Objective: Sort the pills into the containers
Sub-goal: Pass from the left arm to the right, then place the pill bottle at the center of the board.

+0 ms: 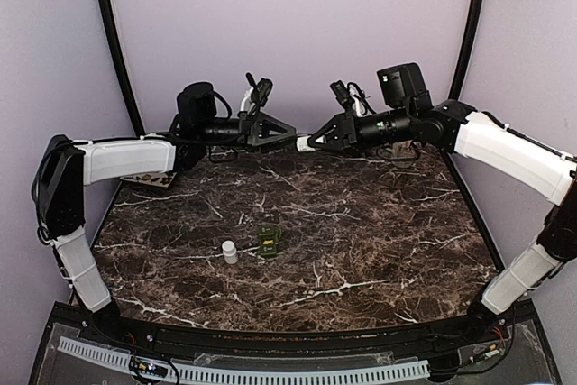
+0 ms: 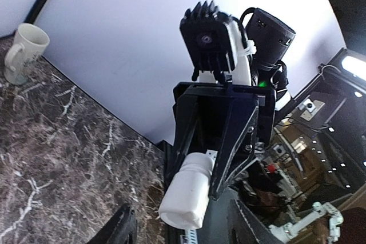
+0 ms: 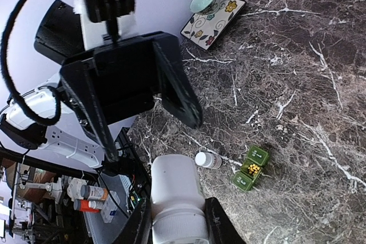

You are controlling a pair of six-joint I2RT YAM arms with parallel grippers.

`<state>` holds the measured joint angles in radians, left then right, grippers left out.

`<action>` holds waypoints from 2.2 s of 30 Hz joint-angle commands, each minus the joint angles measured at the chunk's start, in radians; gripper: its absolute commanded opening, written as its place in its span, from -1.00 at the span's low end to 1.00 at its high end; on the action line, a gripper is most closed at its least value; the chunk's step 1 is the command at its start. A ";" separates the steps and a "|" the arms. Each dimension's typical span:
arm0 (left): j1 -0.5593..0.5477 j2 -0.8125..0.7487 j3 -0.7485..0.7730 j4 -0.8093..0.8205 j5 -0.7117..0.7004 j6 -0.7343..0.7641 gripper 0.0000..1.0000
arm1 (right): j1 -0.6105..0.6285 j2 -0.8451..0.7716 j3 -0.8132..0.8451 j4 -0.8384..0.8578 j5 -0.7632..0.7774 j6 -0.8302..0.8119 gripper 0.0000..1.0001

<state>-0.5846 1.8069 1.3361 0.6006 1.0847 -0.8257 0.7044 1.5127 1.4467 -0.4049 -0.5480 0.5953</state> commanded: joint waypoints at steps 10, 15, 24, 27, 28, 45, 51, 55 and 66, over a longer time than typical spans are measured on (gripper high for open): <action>-0.096 -0.263 -0.102 -0.372 -0.496 0.651 0.17 | -0.028 0.004 0.037 0.045 -0.079 0.169 -0.86; -0.169 -0.288 -0.151 -0.367 -0.622 0.789 0.40 | -0.033 0.020 0.064 0.039 -0.102 0.193 -0.87; -0.169 -0.333 -0.222 -0.304 -0.646 0.836 0.48 | -0.042 0.040 0.067 0.033 -0.139 0.205 -0.88; -0.169 -0.350 -0.252 -0.241 -0.657 0.846 0.56 | -0.041 0.049 0.063 0.040 -0.166 0.213 -0.87; -0.169 -0.351 -0.255 -0.233 -0.655 0.850 0.57 | -0.042 0.053 0.064 0.040 -0.174 0.213 -0.87; -0.169 -0.288 -0.184 -0.238 -0.486 0.872 0.49 | -0.042 0.092 0.053 0.068 -0.242 0.238 -0.87; -0.169 -0.270 -0.158 -0.253 -0.458 0.876 0.41 | -0.042 0.107 0.050 0.081 -0.259 0.248 -0.87; -0.169 -0.257 -0.142 -0.265 -0.436 0.876 0.29 | -0.042 0.110 0.052 0.084 -0.262 0.252 -0.87; -0.158 -0.257 -0.146 -0.285 -0.421 0.878 -0.11 | -0.041 0.102 0.045 0.093 -0.264 0.261 -0.88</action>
<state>-0.7475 1.5600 1.1713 0.3336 0.6273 0.0460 0.6674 1.6215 1.4849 -0.3641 -0.8074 0.8509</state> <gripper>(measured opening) 0.482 0.245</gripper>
